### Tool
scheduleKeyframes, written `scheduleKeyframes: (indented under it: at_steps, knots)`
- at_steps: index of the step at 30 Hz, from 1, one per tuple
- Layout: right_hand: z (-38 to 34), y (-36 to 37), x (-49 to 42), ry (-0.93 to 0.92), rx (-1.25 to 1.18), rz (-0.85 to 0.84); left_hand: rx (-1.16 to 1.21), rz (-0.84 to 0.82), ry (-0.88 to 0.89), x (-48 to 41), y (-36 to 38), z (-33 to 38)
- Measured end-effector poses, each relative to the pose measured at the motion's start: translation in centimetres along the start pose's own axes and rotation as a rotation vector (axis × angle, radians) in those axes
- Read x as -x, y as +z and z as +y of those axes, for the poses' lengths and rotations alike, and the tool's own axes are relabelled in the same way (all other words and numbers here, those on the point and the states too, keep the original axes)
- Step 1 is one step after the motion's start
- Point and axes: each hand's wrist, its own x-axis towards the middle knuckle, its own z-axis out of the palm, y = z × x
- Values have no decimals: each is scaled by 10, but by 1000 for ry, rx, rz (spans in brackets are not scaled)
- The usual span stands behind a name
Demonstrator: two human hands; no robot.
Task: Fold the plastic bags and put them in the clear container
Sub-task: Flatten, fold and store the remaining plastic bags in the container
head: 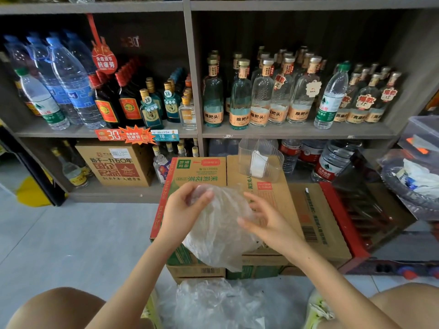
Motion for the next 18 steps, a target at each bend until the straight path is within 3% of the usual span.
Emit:
scheduleKeyframes:
  at_steps: [6,14,18]
  knots:
    - [7,-5,-4,69,-219,107,204,37,-90,1,-16,5]
    - [18,-35,-5,167,-551,97,248,192,-111,-4,-36,-8]
    - [21,-39,-8,196,-667,71,225,123,-74,-5,-34,-13]
